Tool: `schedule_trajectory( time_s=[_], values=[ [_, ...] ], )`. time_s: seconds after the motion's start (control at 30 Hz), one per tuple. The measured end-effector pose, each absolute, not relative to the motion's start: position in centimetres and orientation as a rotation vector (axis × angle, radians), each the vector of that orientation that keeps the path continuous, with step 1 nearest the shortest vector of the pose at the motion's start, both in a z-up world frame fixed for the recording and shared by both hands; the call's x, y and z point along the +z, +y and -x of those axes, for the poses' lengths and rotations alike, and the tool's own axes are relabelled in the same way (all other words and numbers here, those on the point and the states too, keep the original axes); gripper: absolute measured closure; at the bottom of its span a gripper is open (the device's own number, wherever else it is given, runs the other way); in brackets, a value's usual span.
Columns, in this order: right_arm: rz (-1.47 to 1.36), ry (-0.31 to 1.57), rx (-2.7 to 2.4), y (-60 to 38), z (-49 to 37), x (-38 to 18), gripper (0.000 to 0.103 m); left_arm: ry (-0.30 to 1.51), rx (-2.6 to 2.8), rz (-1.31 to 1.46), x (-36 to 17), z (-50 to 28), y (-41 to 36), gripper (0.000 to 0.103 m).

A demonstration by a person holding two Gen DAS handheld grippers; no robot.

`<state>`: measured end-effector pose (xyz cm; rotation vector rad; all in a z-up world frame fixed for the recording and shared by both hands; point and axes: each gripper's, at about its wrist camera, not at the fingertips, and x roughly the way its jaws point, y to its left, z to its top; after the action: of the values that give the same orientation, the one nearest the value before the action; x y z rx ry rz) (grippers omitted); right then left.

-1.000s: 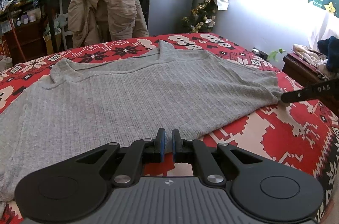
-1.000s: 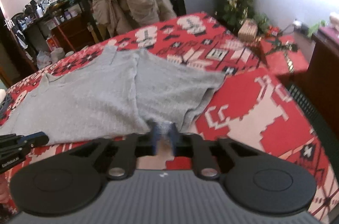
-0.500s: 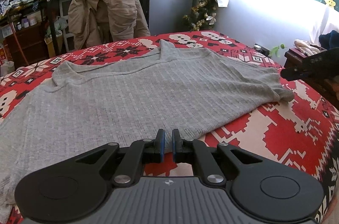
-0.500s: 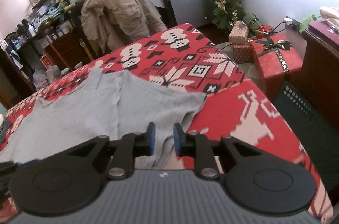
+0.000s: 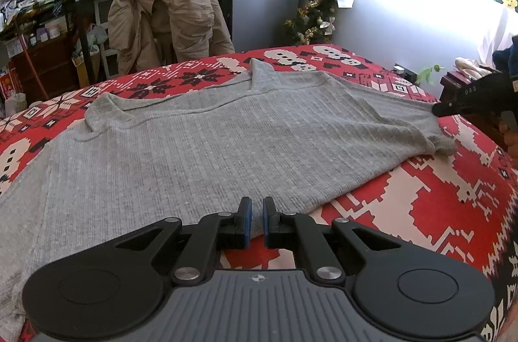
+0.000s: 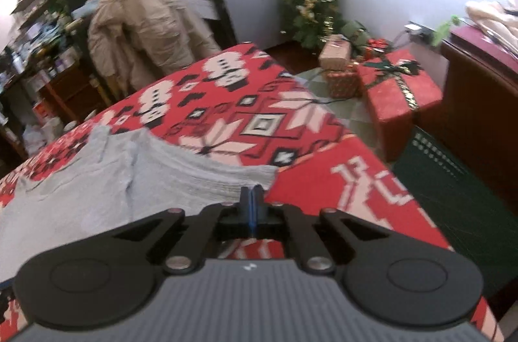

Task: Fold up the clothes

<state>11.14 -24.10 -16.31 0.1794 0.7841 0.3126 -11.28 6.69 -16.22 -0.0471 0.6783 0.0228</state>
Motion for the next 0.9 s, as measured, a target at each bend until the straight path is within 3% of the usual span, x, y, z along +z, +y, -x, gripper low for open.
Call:
schedule_trajectory(
  time_s=[0.17, 0.23, 0.3, 0.4, 0.57, 0.6, 0.63, 0.67, 0.7, 0.9],
  values=[
    [-0.173, 0.796, 0.325, -23.9, -11.4, -16.7, 0.099, 0.679, 0.023, 0.054, -16.2, 11.2, 6.8, 0.096],
    [-0.164, 0.795, 0.323, -23.7, -11.1, -16.5, 0.09, 0.681, 0.022, 0.057, -16.2, 11.3, 6.8, 0.096],
    [-0.147, 0.781, 0.318, -23.8, -10.8, -16.1, 0.089, 0.679, 0.02, 0.057, -16.1, 11.4, 6.8, 0.096],
    [-0.155, 0.765, 0.31, -24.3, -11.2, -15.6, 0.079, 0.676, 0.02, 0.058, -15.9, 11.5, 6.9, 0.096],
    [-0.126, 0.784, 0.301, -23.6, -13.2, -15.6, 0.078, 0.674, 0.033, 0.065, -15.9, 11.5, 7.1, 0.094],
    [-0.106, 0.795, 0.302, -23.3, -13.5, -15.8, 0.079, 0.676, 0.034, 0.064, -15.9, 11.5, 7.1, 0.094],
    [-0.087, 0.805, 0.303, -22.9, -13.8, -15.9, 0.086, 0.678, 0.036, 0.062, -15.9, 11.4, 7.0, 0.094],
    [-0.068, 0.816, 0.304, -22.5, -14.1, -16.0, 0.099, 0.68, 0.037, 0.06, -16.0, 11.4, 7.0, 0.094],
    [-0.048, 0.814, 0.299, -22.2, -14.2, -16.0, 0.102, 0.682, 0.037, 0.058, -16.0, 11.3, 7.0, 0.094],
    [0.029, 0.763, 0.224, -22.1, -15.4, -16.1, 0.102, 0.686, 0.029, 0.038, -16.2, 11.4, 7.1, 0.093]
  ],
)
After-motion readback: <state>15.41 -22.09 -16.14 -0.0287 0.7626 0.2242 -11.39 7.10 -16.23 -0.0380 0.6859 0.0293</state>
